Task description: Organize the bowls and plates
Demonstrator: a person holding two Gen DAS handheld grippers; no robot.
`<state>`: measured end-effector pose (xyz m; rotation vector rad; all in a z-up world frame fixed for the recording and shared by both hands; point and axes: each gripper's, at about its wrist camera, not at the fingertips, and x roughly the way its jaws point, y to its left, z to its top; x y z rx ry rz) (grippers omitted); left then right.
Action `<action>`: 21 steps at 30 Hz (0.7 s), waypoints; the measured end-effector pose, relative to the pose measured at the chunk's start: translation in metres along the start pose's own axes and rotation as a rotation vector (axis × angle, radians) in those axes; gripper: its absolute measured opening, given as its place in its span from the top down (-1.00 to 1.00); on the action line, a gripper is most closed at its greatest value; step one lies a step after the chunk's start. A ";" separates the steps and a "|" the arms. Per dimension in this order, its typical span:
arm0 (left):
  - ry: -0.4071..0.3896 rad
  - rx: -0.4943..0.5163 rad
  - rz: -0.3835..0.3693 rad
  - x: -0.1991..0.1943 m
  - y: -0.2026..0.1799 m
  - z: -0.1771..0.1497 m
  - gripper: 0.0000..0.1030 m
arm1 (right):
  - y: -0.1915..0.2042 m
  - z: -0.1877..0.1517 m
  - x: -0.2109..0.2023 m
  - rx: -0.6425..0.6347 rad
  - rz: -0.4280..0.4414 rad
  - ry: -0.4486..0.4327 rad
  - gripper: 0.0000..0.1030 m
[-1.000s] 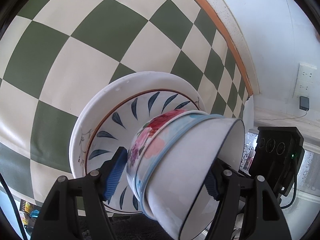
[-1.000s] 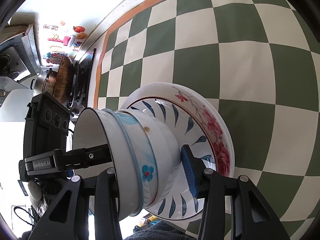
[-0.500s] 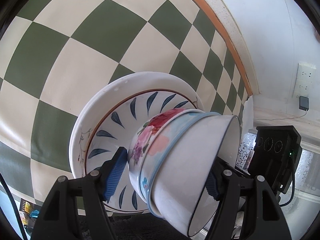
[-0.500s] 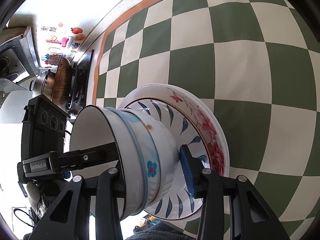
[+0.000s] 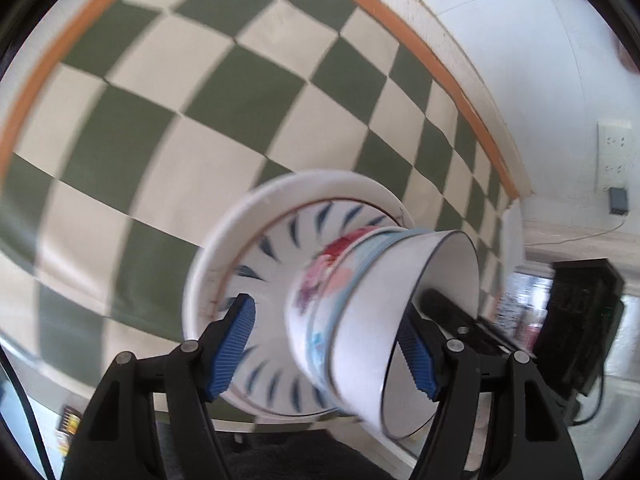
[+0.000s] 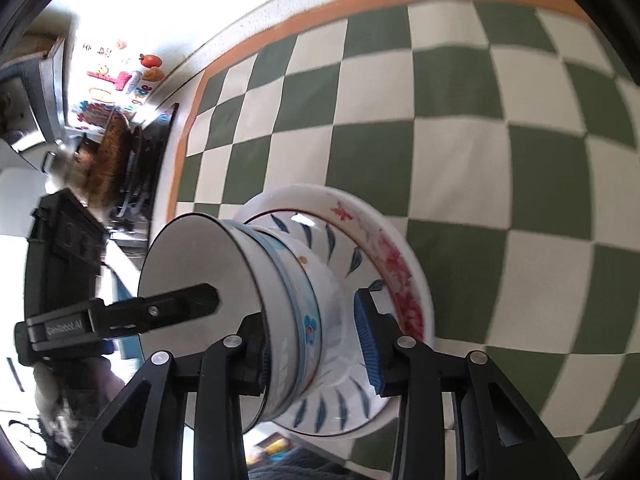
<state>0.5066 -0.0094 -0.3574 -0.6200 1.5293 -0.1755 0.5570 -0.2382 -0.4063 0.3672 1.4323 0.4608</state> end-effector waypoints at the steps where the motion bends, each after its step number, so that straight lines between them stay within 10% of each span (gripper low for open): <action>1: -0.022 0.014 0.028 -0.006 -0.002 -0.002 -0.30 | 0.003 -0.002 -0.005 -0.011 -0.023 -0.010 0.25; 8: -0.199 0.182 0.264 -0.051 -0.021 -0.039 -0.34 | 0.027 -0.025 -0.044 -0.084 -0.167 -0.101 0.25; 16: -0.325 0.288 0.334 -0.087 -0.032 -0.081 -0.66 | 0.061 -0.080 -0.101 -0.113 -0.274 -0.250 0.20; 21: -0.425 0.343 0.357 -0.115 -0.041 -0.106 -0.96 | 0.074 -0.107 -0.128 -0.081 -0.276 -0.308 -0.65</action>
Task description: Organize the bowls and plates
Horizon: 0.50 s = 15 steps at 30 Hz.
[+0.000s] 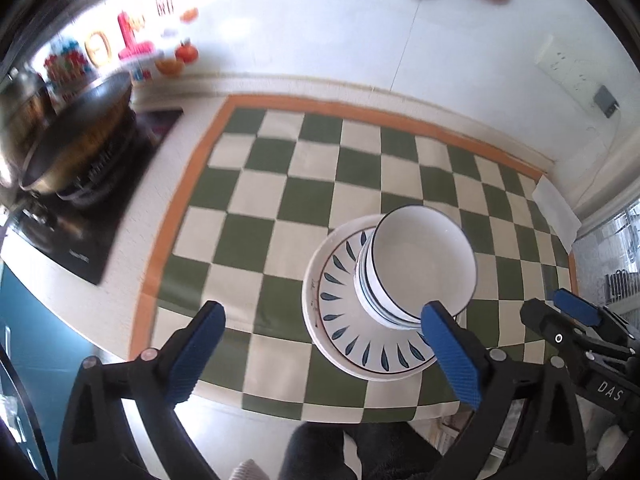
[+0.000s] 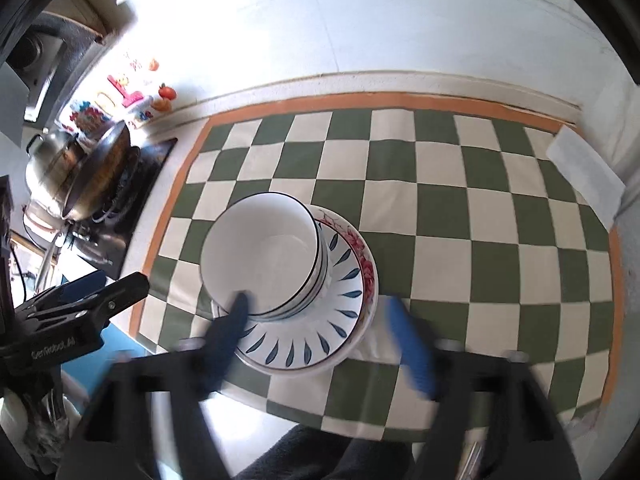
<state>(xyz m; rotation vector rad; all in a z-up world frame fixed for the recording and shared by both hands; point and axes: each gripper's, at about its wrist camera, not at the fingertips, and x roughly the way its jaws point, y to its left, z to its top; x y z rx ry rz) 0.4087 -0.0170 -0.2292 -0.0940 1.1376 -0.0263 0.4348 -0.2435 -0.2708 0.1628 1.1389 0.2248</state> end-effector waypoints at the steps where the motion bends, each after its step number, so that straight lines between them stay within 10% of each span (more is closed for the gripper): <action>1: -0.016 0.005 0.001 -0.007 0.000 -0.001 -0.97 | 0.002 -0.003 -0.007 -0.003 -0.010 -0.015 -0.66; 15: -0.300 0.051 0.021 -0.158 -0.012 -0.065 -0.99 | 0.033 -0.076 -0.155 -0.016 -0.107 -0.336 -0.93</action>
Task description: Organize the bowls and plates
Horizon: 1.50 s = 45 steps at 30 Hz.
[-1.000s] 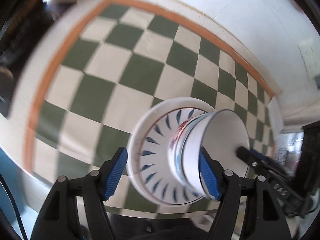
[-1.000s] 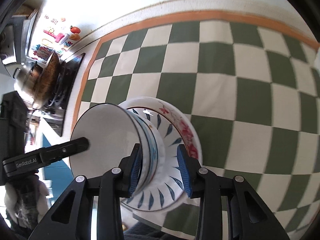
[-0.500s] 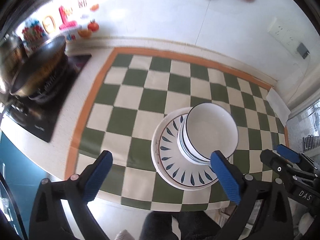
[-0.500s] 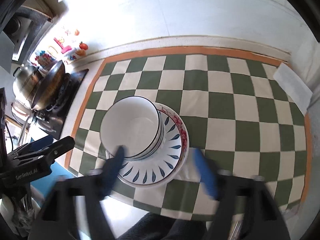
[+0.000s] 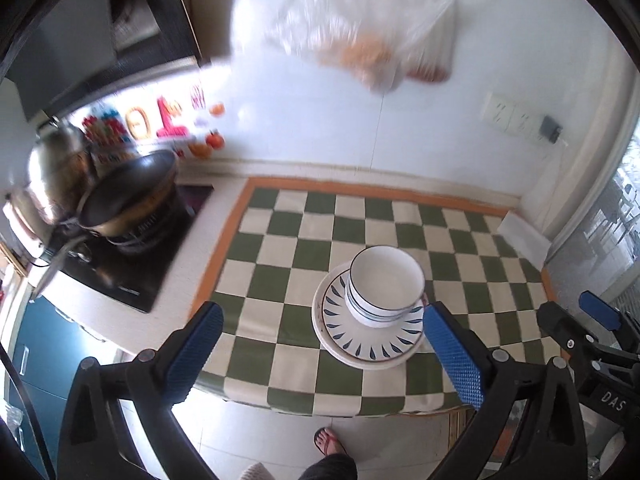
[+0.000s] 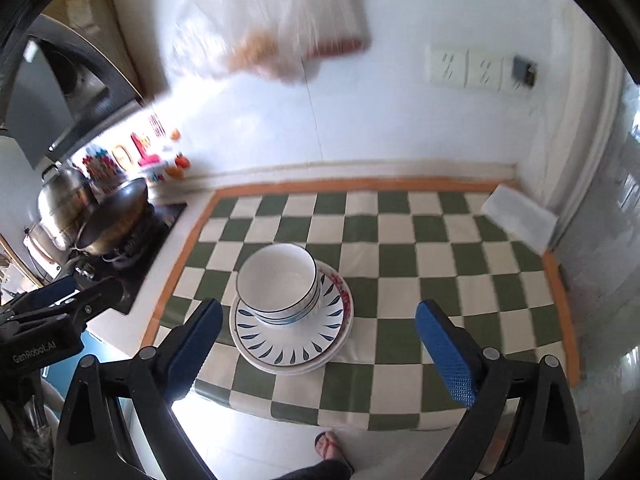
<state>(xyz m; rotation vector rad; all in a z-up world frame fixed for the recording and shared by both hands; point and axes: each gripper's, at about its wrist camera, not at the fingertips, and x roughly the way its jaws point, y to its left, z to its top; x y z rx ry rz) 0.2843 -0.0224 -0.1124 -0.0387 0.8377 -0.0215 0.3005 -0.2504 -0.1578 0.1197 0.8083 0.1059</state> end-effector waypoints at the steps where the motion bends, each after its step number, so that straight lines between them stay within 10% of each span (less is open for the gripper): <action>1: -0.019 0.005 0.003 -0.013 -0.001 -0.004 -0.99 | 0.002 -0.004 -0.018 -0.006 -0.002 -0.025 -0.93; 20: -0.222 0.023 0.046 -0.243 0.013 -0.112 -0.99 | 0.063 -0.127 -0.307 -0.051 -0.080 -0.301 -0.94; 45: -0.277 0.094 0.040 -0.282 0.013 -0.149 -0.99 | 0.093 -0.175 -0.342 0.006 -0.140 -0.287 -0.94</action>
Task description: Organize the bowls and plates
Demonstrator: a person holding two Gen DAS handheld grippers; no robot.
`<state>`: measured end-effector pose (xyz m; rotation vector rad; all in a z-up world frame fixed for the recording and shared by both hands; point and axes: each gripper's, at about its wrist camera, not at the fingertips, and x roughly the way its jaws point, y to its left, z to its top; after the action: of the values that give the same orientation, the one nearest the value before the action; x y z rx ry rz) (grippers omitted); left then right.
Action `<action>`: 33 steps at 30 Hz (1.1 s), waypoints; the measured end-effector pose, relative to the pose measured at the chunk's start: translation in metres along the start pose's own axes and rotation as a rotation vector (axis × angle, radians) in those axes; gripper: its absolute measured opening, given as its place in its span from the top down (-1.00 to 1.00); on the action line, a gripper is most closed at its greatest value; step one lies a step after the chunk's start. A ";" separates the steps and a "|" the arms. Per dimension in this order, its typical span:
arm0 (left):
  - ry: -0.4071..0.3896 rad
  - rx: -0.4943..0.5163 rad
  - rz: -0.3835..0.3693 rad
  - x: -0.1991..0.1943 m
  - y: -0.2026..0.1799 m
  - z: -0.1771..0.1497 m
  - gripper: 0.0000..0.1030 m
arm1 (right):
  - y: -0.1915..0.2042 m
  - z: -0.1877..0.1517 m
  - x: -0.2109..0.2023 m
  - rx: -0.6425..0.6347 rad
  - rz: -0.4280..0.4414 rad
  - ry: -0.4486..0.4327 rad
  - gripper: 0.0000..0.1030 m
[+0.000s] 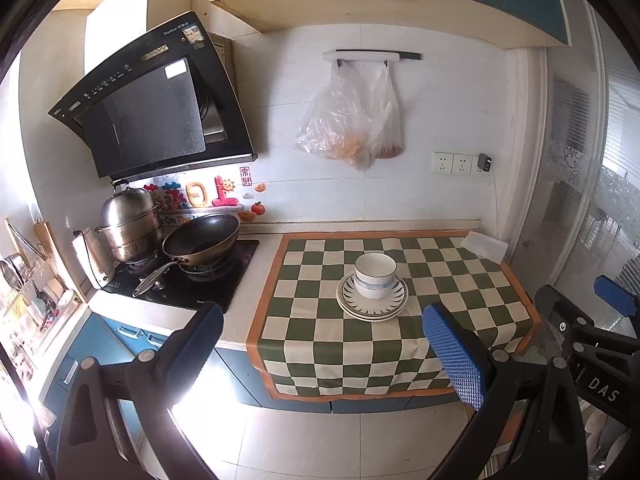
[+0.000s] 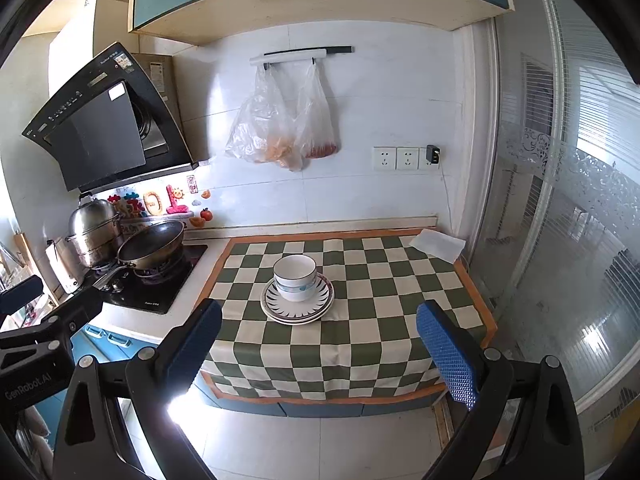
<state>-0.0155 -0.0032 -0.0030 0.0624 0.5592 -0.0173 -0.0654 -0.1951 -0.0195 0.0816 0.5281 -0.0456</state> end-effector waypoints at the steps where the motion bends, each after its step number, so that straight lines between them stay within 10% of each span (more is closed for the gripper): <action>1: -0.003 0.000 0.001 -0.001 -0.001 0.000 -0.99 | 0.000 -0.001 0.000 -0.001 -0.002 -0.001 -0.94; 33: 0.006 -0.032 0.022 -0.002 -0.006 -0.008 -0.99 | -0.001 -0.002 -0.004 -0.019 -0.025 -0.018 -0.94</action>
<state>-0.0218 -0.0083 -0.0092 0.0375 0.5648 0.0128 -0.0705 -0.1959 -0.0194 0.0556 0.5113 -0.0657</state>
